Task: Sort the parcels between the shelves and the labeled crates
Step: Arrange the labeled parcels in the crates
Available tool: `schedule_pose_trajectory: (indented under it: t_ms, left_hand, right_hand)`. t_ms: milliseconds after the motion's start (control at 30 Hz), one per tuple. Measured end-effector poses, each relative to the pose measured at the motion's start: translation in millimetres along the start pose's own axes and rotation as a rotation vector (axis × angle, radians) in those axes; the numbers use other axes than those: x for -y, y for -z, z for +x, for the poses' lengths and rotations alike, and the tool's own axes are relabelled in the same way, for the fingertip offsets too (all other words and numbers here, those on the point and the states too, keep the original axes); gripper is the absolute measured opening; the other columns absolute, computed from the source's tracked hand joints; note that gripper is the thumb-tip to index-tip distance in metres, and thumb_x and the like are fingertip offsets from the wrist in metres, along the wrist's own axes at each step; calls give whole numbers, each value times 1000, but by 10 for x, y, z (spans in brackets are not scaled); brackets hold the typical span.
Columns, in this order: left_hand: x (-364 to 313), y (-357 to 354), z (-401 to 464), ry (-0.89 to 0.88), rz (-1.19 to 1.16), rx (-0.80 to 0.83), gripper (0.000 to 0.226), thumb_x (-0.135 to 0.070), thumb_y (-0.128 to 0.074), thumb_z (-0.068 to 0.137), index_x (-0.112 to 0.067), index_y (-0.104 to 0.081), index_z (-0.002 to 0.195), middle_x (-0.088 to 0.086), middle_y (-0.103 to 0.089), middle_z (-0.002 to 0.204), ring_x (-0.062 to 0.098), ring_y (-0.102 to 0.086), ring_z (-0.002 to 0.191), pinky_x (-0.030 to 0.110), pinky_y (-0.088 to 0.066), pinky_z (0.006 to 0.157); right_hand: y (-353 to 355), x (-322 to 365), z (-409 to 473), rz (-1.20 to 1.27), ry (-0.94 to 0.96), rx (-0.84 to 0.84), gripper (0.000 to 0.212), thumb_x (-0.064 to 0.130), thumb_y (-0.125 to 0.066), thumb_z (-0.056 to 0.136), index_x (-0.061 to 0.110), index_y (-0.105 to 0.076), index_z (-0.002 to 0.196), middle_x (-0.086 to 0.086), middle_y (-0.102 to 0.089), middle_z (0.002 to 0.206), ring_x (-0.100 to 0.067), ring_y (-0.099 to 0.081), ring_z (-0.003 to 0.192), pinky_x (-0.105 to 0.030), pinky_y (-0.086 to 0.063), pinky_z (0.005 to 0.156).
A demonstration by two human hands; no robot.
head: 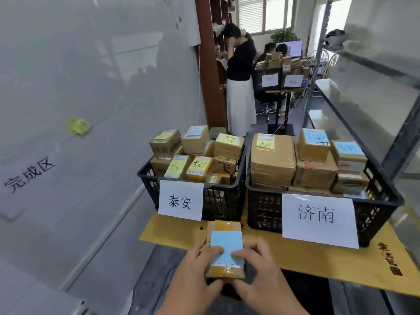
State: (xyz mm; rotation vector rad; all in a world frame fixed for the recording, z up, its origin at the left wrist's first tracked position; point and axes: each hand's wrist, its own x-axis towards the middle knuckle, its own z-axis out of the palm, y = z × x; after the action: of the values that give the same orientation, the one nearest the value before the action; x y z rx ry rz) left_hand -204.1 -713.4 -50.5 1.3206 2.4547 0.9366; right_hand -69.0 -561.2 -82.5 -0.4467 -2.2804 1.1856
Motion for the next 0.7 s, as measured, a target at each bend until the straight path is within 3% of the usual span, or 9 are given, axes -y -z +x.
schedule_pose_trajectory:
  t_ms: [133,267,400,567,700]
  left_hand:
    - [287,201,298,12,-36,-34,62,-50,-68,67,-61,-43,122,-39,-32,143,-8,-44,124,2,-35,93]
    - [672,455,643,40,-126,-80,60,-33,-75,71,-64,-54,118,-33,-37,147,-12,-40,132,14,-40,105]
    - [1156,755,1037,63,-144,-94,62,-21,-82,76,-62,-53,113,-40,-32,140,-27,-31,126,-4,-28,96]
    - [1826,1271,1707,64,-127,-85,62,-22,-84,77,-61,-53,114,-40,-34,139,-13,-42,123,-3,-30,94]
    - [2284,1680,2179,76,-154,-60,62,-15,-85,78,-48,-59,123,-19,-43,146,3,-45,131,6,-37,97]
  right_hand:
    - [-181,21,499,-55,43,42,43,48,-86,73,39,-68,111,29,-39,116,0,-51,116,-11,-48,88]
    - [-449,88,1041,-54,74,71,41,46,-82,76,36,-68,113,25,-40,116,-3,-53,114,-11,-48,88]
    - [-809,175,1666,-77,76,127,37,47,-80,82,39,-65,115,30,-36,118,-2,-52,118,-15,-49,91]
    - [-1341,296,2545,-89,-7,165,41,50,-77,86,38,-63,122,32,-33,118,2,-45,120,-16,-45,97]
    - [-1658,361,3145,-99,-58,197,57,55,-73,85,36,-55,136,25,-33,126,1,-44,123,-24,-47,103]
